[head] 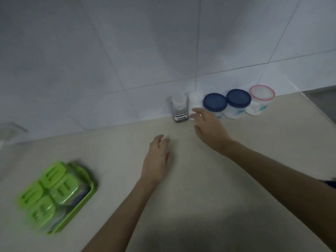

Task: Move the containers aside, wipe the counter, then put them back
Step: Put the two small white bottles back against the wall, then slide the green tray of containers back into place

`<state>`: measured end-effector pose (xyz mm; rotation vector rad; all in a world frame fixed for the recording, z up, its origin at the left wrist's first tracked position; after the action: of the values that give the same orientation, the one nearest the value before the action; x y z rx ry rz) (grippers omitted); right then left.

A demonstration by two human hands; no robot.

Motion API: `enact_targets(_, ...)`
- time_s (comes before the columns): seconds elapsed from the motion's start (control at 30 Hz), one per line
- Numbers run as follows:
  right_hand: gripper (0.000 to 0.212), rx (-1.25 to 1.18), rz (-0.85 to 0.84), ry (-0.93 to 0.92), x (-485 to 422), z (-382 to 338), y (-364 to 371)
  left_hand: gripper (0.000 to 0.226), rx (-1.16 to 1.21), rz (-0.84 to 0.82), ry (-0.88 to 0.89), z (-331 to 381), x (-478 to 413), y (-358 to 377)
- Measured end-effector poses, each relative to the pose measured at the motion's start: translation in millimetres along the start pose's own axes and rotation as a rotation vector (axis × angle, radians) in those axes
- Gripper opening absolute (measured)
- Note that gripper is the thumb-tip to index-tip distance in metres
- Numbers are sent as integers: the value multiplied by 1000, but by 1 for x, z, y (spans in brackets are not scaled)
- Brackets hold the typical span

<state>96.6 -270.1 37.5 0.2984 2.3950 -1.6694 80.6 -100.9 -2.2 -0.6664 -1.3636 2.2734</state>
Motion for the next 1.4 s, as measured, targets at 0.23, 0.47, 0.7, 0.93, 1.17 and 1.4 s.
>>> enact_targets(0.23,24,-415,-363,-108,83,-130,88,29,262,313,-294,-59,167,-49)
enact_targets(0.47,57,-352,-634,-305,90,-280,149,27,-49,689,-630,-127,313,-136)
enact_targets(0.7,60,-623,-724,67,61,-348,191,44,719,899,-1034,-213,370,-130)
enact_targets(0.93,79,-781,-810,275,59,-338,215,68,910,847,-1066,-235,349,-132)
enact_targets(1.17,62,-966,-690,484,60,-244,185,66,936,641,-929,-212,275,-106)
enact_targets(1.4,63,-920,-460,684,60,-113,138,49,1017,405,-724,-164,156,-56)
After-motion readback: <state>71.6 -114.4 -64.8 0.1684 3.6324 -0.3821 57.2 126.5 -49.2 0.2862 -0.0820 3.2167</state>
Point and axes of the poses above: each hand's wrist, its own x-axis away from the middle knuckle, its own y-axis out of the palm, z = x × y, the point moved 10 cm from there along -x, towards the middle knuckle, and after that the axes turned 6 degrees about y, right-handed, at the moved point
